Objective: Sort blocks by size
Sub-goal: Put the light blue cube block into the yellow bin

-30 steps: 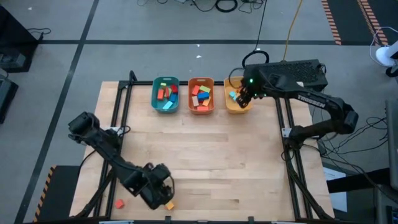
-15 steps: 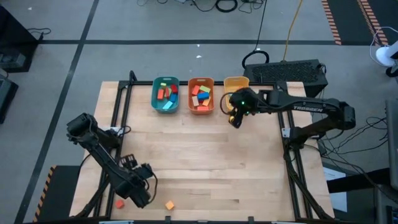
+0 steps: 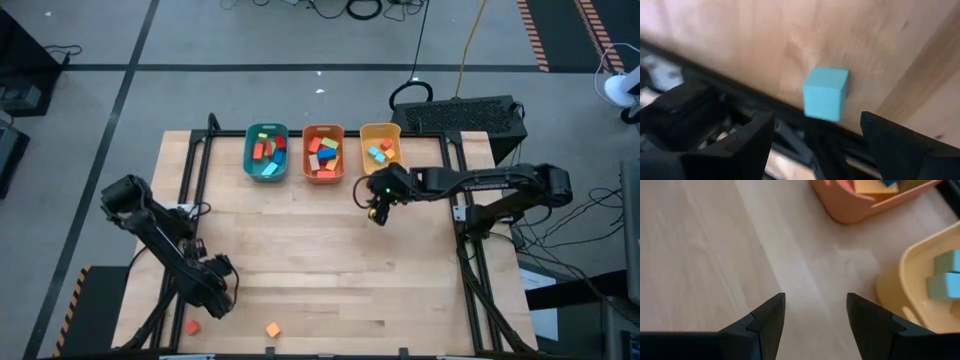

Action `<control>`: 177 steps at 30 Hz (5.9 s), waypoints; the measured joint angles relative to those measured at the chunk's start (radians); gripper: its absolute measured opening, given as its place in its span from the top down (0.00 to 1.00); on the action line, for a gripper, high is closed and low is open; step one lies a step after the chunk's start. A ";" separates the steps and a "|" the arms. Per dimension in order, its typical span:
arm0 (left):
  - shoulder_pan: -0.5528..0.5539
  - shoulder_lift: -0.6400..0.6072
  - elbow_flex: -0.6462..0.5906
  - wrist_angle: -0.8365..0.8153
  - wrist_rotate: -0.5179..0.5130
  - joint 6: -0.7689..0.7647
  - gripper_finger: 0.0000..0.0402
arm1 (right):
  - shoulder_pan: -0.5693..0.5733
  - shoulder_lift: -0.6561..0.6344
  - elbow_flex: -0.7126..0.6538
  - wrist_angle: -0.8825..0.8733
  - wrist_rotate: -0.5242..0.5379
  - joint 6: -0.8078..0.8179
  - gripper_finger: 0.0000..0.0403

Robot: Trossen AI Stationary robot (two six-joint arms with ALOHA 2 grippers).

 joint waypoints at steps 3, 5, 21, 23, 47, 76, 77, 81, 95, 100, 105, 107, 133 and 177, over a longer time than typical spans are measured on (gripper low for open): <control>0.001 -0.079 -0.073 0.060 -0.001 -0.043 0.26 | 0.020 0.000 -0.020 0.032 0.000 0.007 0.51; 0.001 -0.133 -0.116 0.094 -0.003 -0.074 0.26 | 0.031 0.000 -0.023 0.044 0.000 0.007 0.51; 0.001 -0.256 -0.320 0.362 -0.003 -0.148 0.29 | 0.096 0.000 -0.024 0.051 0.000 0.016 0.51; 0.001 -0.256 -0.326 0.368 -0.003 -0.175 0.33 | 0.110 0.004 -0.035 0.078 -0.003 -0.018 0.51; 0.086 -0.410 -0.329 0.519 -0.275 -0.262 0.66 | 0.410 0.250 -0.118 0.638 0.028 -0.263 0.51; 0.404 -0.187 -0.329 1.477 -0.687 0.088 0.66 | 0.509 0.490 -0.060 1.215 0.322 -0.580 0.51; 0.413 -0.176 -0.329 1.513 -0.674 0.104 0.66 | 0.509 0.494 -0.051 1.218 0.315 -0.586 0.51; 0.447 -0.140 -0.329 1.657 -0.626 0.156 0.66 | 0.507 0.502 -0.037 1.216 0.315 -0.589 0.46; 0.500 -0.027 -0.327 1.949 -0.567 0.157 0.66 | 0.506 0.502 -0.022 1.219 0.309 -0.562 0.31; 0.510 0.031 -0.297 2.001 -0.546 0.158 0.66 | 0.504 0.502 -0.021 1.217 0.282 -0.555 0.34; 0.512 0.068 -0.246 2.018 -0.523 0.182 0.66 | 0.503 0.502 -0.021 1.202 0.283 -0.531 0.36; 0.512 0.071 -0.234 2.019 -0.521 0.191 0.66 | 0.503 0.502 -0.021 1.192 0.284 -0.524 0.37; 0.520 0.057 -0.227 1.990 -0.419 0.410 0.50 | 0.509 0.501 -0.022 1.190 0.317 -0.439 0.70; 0.524 -0.051 -0.227 1.365 -0.390 0.453 0.50 | -0.355 0.126 -0.023 0.296 0.092 -0.226 0.70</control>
